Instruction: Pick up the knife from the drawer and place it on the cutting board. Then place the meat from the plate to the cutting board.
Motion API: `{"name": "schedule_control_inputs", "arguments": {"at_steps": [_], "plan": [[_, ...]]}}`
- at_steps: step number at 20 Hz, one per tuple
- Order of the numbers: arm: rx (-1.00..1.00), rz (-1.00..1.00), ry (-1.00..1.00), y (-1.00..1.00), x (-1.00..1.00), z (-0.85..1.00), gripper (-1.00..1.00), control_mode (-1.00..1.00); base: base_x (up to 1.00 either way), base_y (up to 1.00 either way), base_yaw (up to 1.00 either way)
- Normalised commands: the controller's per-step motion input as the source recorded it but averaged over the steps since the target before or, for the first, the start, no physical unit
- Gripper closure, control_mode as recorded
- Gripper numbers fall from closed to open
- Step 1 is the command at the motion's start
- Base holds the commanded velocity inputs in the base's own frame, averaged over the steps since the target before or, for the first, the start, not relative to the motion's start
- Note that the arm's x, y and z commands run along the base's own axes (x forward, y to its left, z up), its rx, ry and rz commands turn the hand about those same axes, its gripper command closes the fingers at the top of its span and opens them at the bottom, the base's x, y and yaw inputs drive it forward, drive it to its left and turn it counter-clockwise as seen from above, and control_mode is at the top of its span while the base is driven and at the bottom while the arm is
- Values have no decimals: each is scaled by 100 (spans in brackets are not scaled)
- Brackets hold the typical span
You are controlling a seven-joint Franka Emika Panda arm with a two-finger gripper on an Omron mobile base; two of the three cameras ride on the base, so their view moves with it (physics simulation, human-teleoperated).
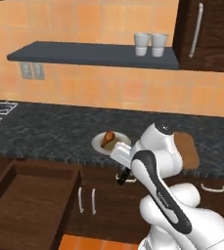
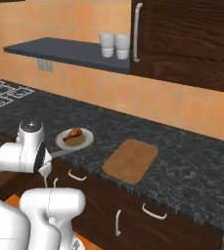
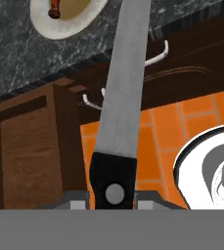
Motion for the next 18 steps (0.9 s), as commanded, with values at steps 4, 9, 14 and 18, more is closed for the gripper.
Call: {"name": "schedule_control_inputs", "arguments": {"at_steps": [4,9,14,18], "plan": [[0,0,0,0,0,0,100,100,39,3,-57],[0,0,0,0,0,0,100,100,62,13,-40],[0,0,0,0,0,0,100,100,62,41,-32],[0,0,0,0,0,0,100,100,-9,12,-40]]}}
